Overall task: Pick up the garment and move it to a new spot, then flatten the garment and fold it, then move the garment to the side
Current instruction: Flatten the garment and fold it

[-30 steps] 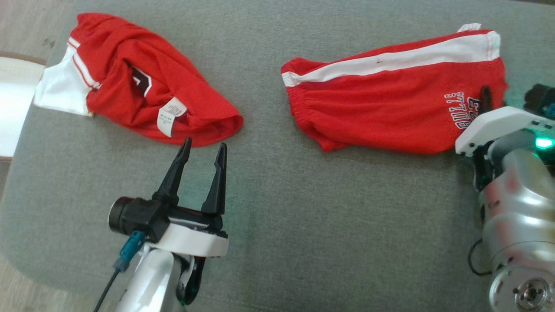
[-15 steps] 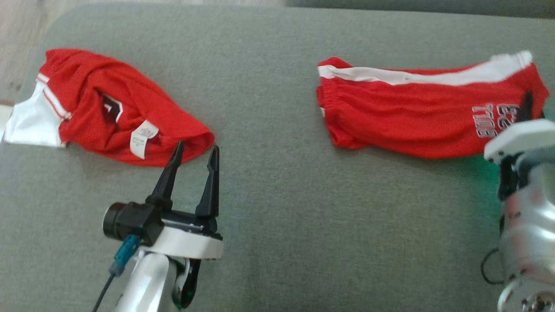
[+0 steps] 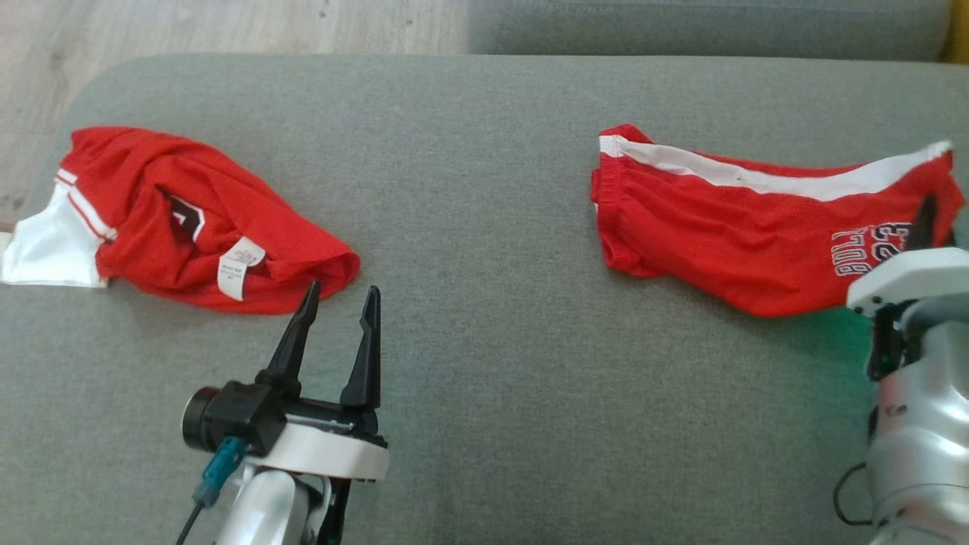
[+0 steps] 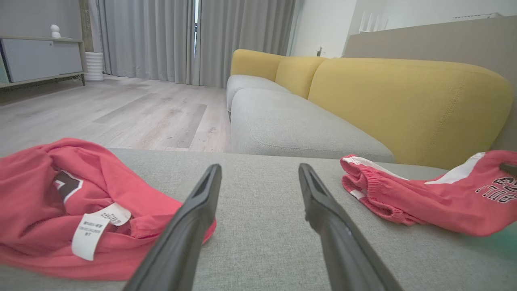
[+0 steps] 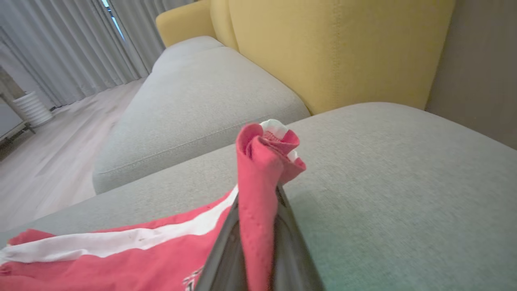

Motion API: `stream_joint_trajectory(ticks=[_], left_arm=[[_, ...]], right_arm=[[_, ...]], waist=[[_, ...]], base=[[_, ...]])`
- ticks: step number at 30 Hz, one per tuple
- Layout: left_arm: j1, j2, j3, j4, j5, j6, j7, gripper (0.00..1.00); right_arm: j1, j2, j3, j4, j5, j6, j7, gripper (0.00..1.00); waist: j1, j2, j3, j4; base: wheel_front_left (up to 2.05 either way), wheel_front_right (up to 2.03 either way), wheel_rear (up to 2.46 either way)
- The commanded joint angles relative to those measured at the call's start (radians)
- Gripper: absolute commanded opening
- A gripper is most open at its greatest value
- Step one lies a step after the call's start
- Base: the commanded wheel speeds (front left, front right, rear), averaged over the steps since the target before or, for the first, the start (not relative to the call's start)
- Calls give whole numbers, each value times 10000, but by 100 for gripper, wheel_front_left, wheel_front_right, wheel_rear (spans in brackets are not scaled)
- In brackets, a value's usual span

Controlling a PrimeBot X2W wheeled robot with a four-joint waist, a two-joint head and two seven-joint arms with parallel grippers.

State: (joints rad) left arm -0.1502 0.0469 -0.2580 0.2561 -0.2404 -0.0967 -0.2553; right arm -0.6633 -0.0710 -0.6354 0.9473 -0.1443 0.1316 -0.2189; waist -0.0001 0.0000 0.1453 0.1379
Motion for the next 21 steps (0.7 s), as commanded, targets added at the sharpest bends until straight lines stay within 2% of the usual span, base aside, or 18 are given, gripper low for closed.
stream_joint_trajectory(ticks=[1,6,15,21], left_arm=[[-163,34,336,-263,84,3,-65,100],[-59,34,328,-198,90,6,-65,100],[50,34,241,-154,47,58,-65,100],[26,34,155,-127,-16,105,-65,100]], right_arm=[[-304,94,412,-350,114,-9,-67,0],[-337,193,1448,-510,746,-9,-124,0],[-529,206,5245,-288,3550,-9,-251,0],[-452,207,7013,-248,4512,-9,-197,0]], waist=[[1,0,-56,62],[1,0,-278,264],[1,0,-480,816],[1,0,-418,1357]], base=[[0,0,0],[0,0,0],[0,0,0],[0,0,0]])
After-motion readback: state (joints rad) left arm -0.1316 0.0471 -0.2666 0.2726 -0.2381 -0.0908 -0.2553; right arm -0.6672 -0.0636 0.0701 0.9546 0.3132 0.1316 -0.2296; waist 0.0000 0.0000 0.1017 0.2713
